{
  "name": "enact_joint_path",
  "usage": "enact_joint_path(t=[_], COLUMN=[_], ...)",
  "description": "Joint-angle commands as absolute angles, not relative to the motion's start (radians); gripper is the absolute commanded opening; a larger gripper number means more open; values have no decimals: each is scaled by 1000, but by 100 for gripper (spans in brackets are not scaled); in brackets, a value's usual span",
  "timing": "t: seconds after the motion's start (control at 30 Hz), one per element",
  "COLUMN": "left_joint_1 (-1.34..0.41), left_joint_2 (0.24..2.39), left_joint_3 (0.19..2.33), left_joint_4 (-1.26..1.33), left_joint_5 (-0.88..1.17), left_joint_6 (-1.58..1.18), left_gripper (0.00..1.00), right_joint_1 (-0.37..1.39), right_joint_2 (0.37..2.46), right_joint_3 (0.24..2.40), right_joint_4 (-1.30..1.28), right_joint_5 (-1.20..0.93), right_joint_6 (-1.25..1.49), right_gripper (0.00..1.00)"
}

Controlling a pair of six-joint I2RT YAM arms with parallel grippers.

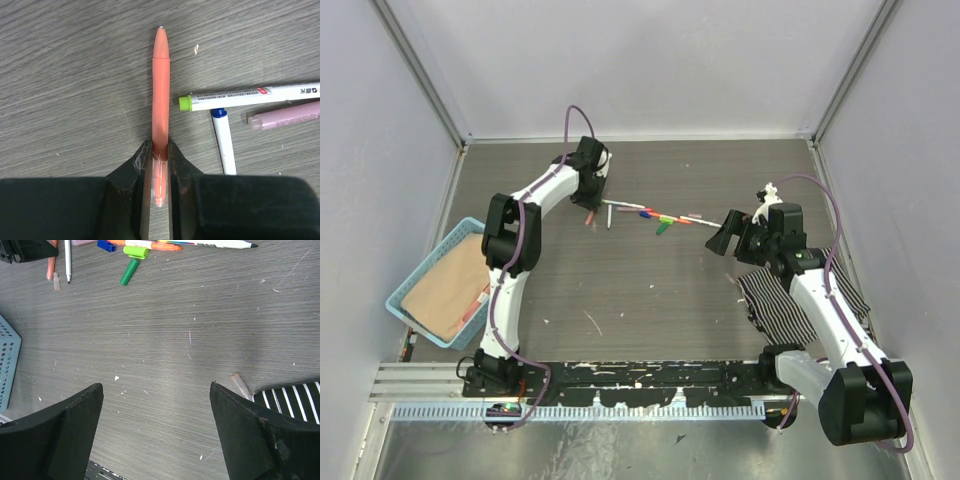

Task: Insert the pens into the pen caps
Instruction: Pick up the pen from the center of the board.

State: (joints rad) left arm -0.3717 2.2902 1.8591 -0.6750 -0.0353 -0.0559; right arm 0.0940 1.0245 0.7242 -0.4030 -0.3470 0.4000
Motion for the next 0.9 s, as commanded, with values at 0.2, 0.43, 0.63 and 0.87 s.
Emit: enact_joint_path(t=[0.2, 0.43, 0.63, 0.87], left_joint_1=[-355, -352, -372, -433], left_joint_2=[2266, 2134, 1982, 1760], left_joint_3=[1822, 1726, 1638, 1478], left_joint_4=[-657, -584, -559, -499], left_joint_5=[-78, -91, -71, 28], left_joint_6=[-61, -91, -126, -207], left_gripper=[8, 2, 0, 0], right_joint_1=[91, 90, 91, 90], right_joint_2=[975, 922, 836, 687], right_joint_3=[770, 830, 796, 727], right_joint_4=[-421, -467, -420, -275], right_joint_5=[-348, -276, -184, -93], right_joint_6=[397, 386, 472, 519], right_gripper=[92, 93, 93, 98])
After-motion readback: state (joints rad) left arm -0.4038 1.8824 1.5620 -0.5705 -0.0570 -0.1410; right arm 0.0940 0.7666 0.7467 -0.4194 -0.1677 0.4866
